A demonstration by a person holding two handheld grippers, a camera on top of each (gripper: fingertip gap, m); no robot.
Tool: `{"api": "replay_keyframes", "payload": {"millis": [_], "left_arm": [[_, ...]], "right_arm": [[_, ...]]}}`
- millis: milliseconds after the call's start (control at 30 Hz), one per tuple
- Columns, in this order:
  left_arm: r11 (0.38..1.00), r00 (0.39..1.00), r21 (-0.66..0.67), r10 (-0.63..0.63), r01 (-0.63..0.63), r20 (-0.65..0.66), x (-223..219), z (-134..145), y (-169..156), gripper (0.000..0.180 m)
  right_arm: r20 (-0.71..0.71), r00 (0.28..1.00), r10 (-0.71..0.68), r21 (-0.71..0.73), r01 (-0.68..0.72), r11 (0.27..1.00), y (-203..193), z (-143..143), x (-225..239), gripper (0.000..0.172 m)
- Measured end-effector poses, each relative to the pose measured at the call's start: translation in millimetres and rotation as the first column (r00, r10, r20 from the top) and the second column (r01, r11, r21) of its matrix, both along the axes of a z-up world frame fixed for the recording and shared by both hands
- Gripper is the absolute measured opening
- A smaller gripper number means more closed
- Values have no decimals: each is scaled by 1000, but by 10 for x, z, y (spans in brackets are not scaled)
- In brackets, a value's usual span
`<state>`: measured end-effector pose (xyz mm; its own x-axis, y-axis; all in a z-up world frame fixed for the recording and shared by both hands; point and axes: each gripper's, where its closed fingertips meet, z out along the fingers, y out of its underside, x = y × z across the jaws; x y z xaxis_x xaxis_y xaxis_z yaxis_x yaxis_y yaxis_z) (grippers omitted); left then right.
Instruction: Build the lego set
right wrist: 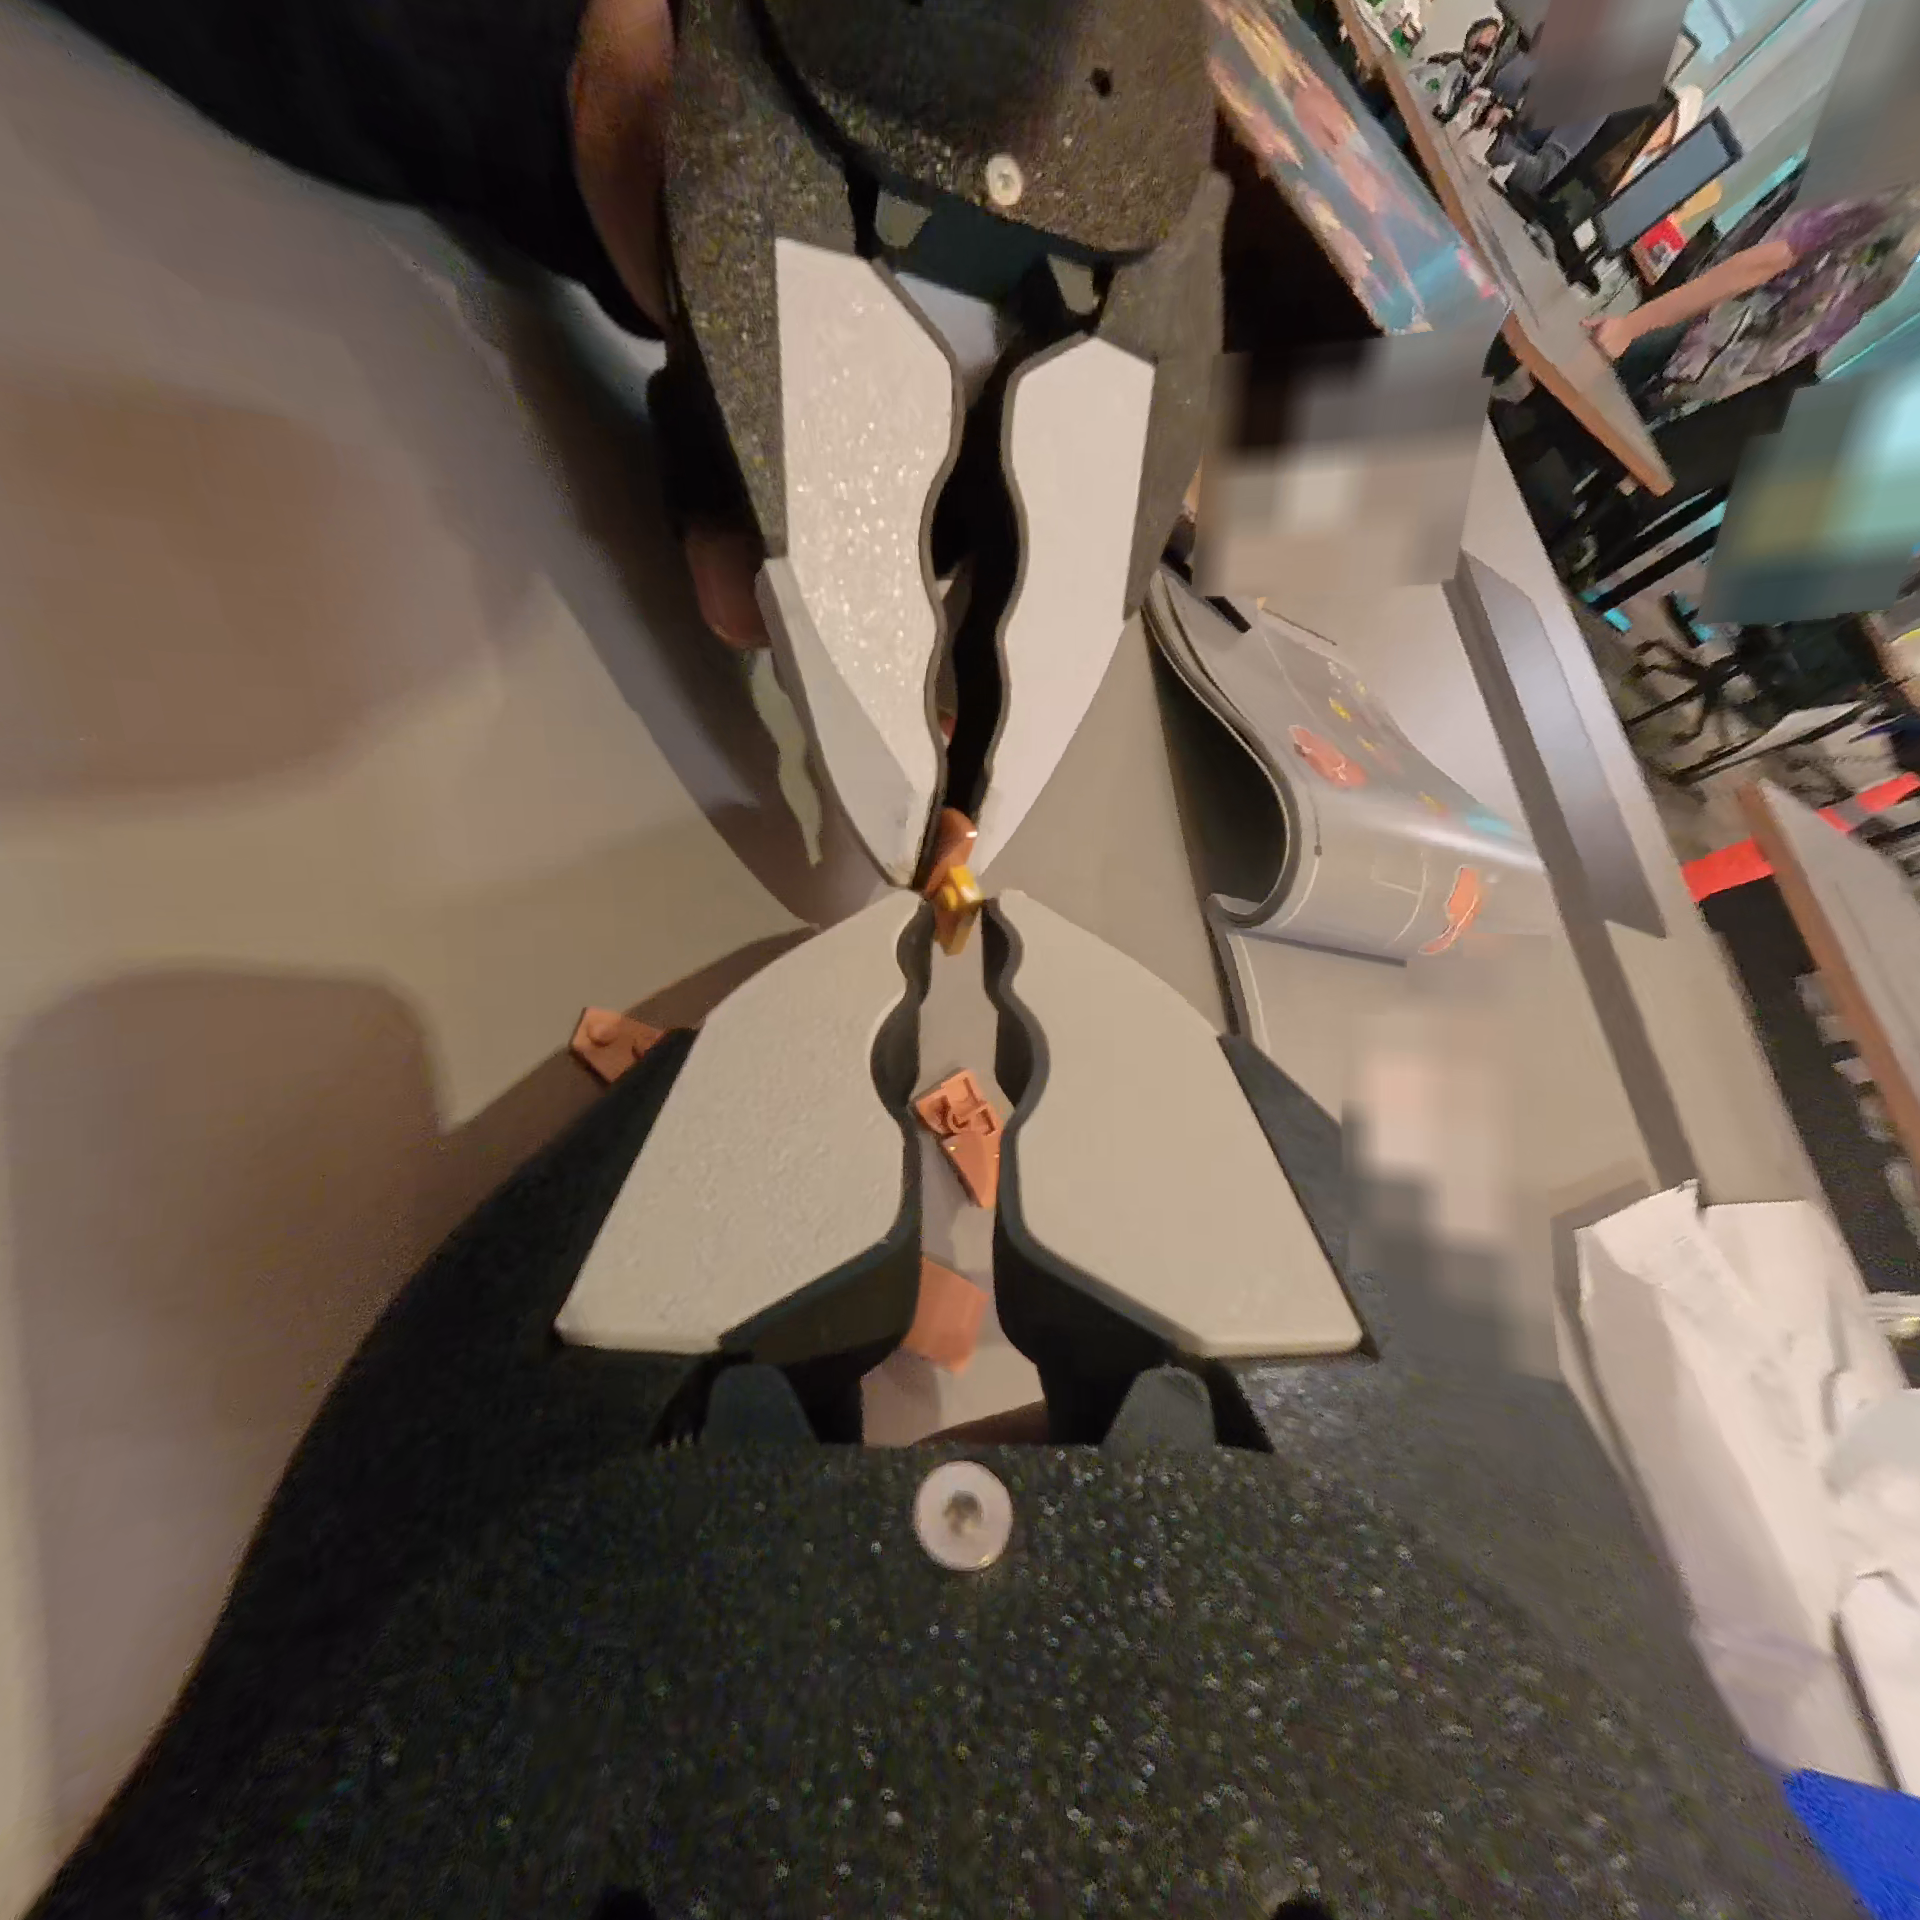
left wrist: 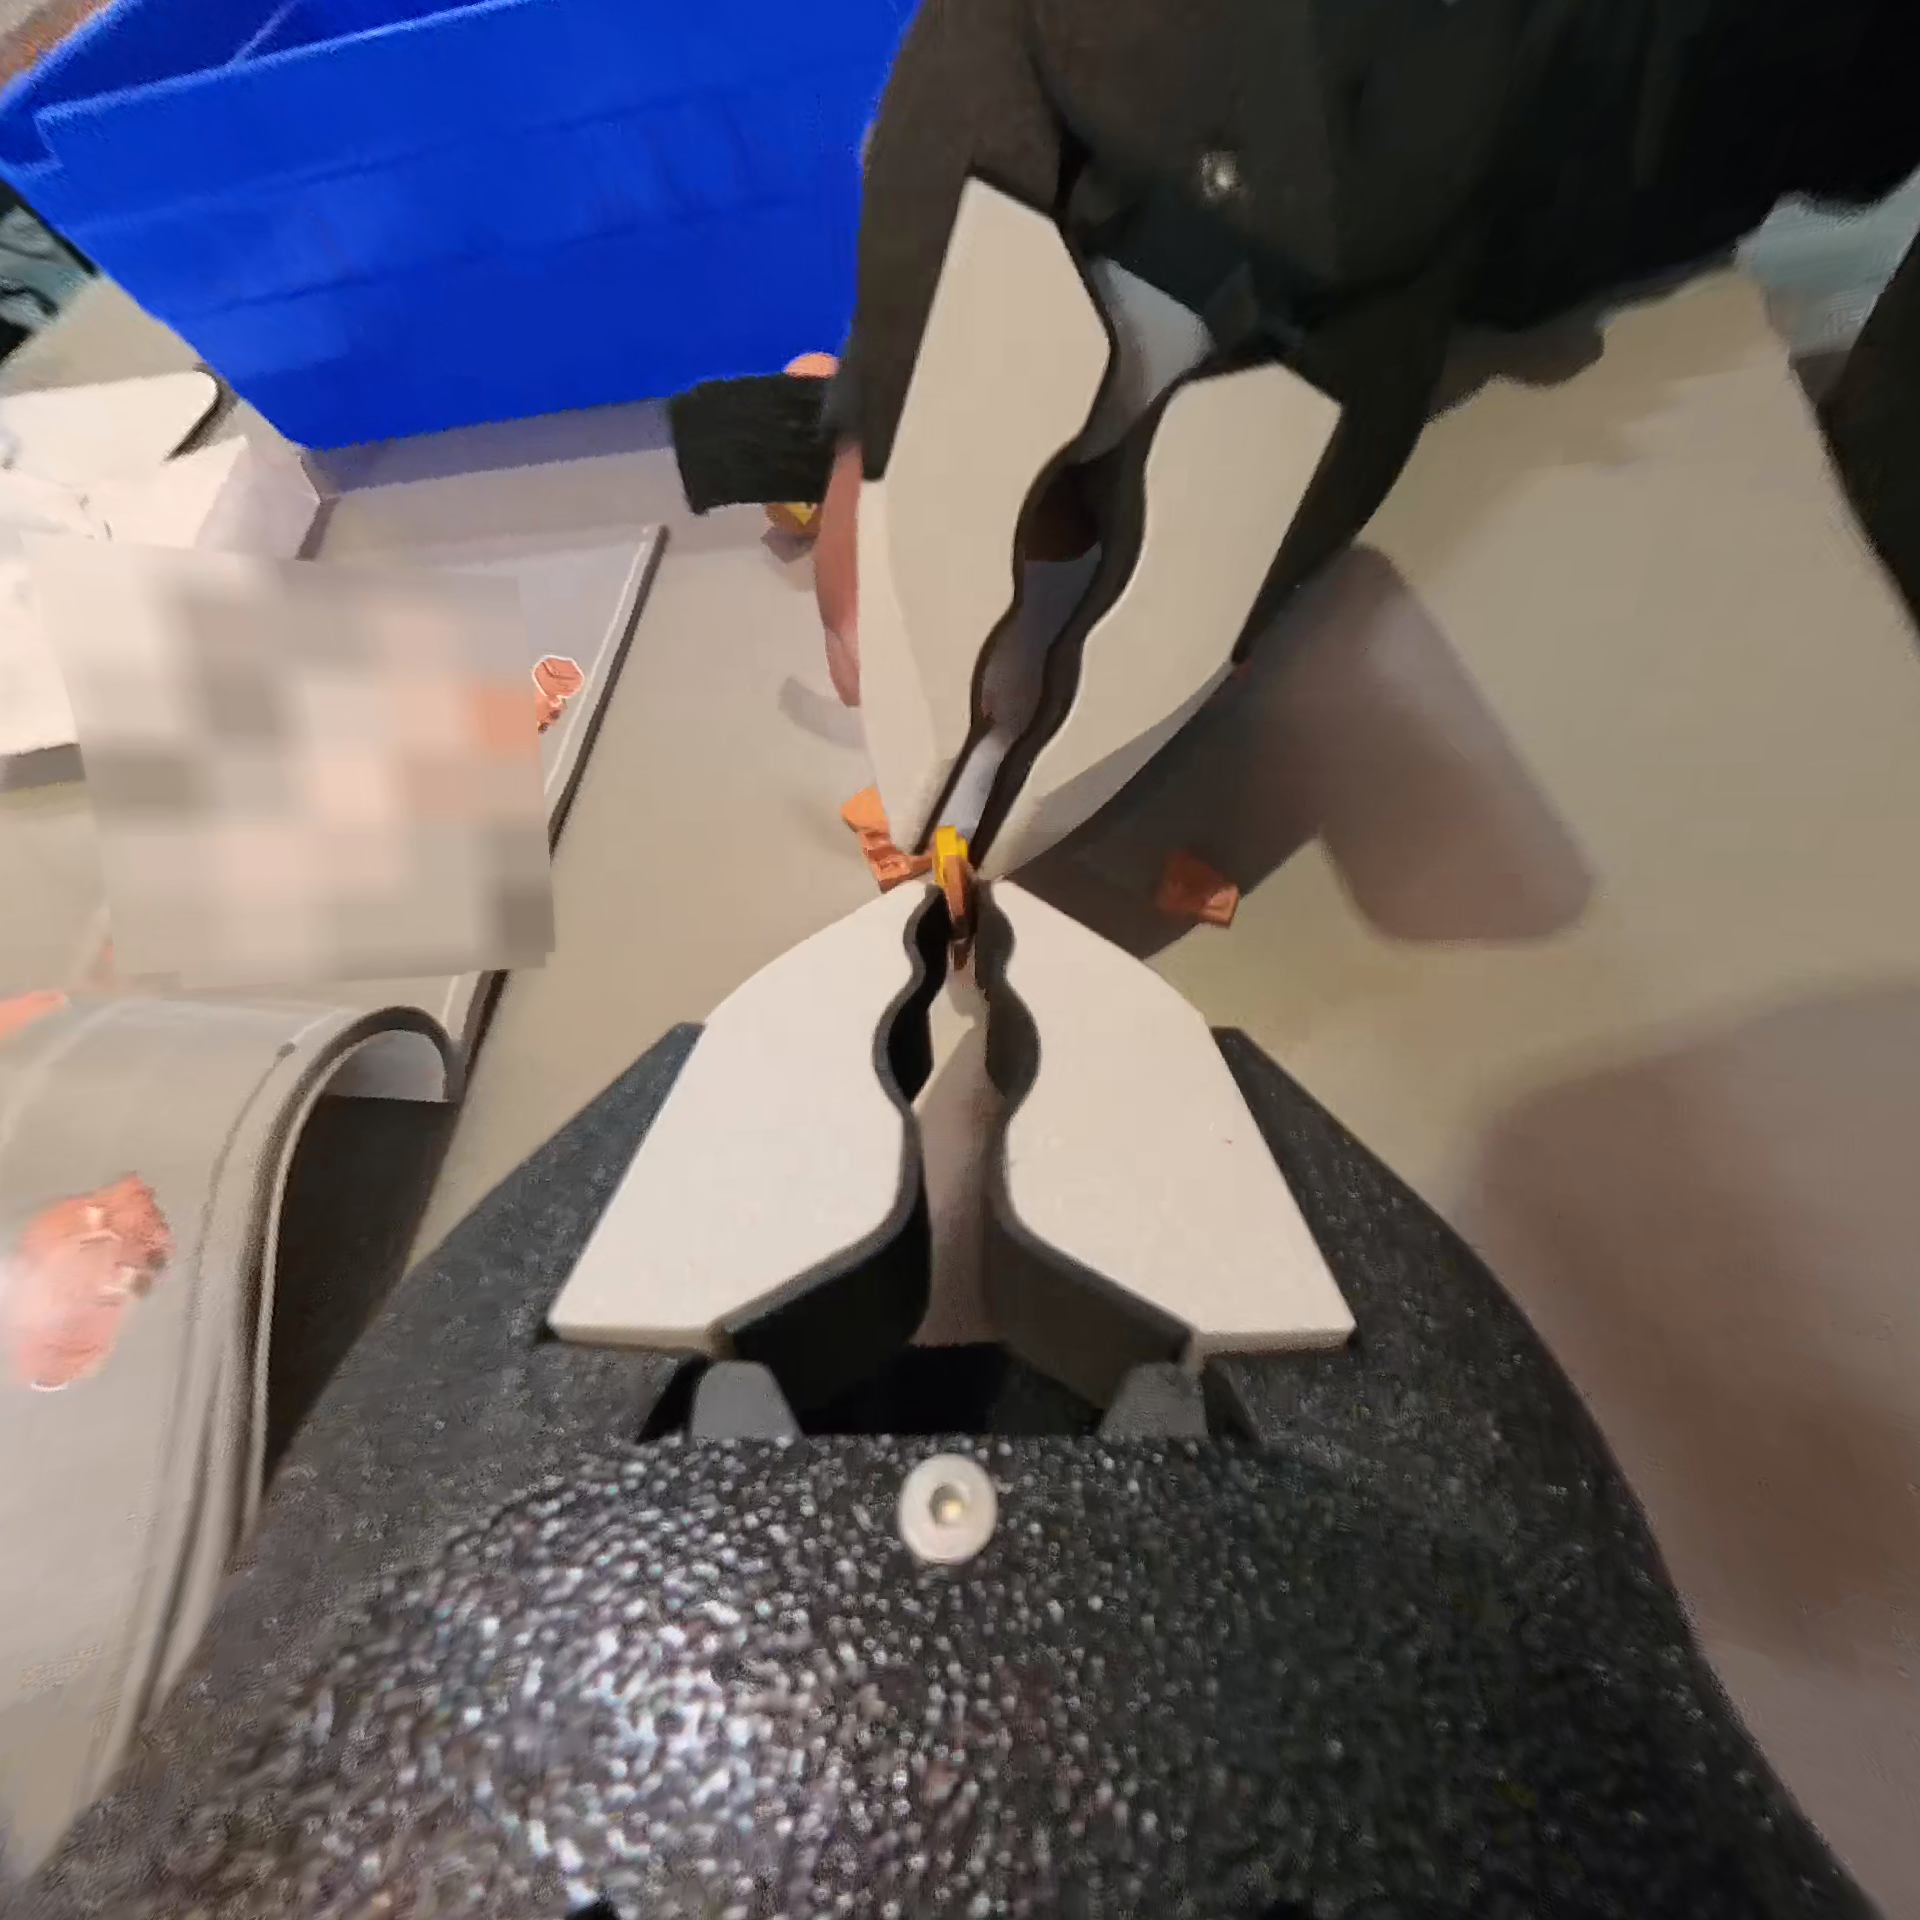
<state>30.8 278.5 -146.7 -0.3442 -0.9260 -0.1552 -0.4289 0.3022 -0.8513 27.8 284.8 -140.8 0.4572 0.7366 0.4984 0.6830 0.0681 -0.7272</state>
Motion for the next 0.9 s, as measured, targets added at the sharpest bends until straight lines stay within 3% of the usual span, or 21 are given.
{"api": "replay_keyframes", "payload": {"millis": [200, 467, 667, 900], "left_arm": [[941, 997, -338, 39, -16, 63, -42, 262, 87, 5], [683, 992, -725, 12, 85, 127, -58, 532, 21, 5], [612, 992, -785, 3, 97, 125, -66, 566, 19, 5], [597, 994, -799, 17, 75, 106, -48, 542, 44, 5]], "right_arm": [[-174, 983, -54, -121, 33, 992, 55, 90, 47, 18], [-412, 910, -46, -202, -41, 979, -9, 329, -83, 18], [-506, 859, -77, -255, -64, 965, -6, 409, -92, 13], [-537, 833, -134, -311, -49, 949, 39, 385, -60, 7]]}}
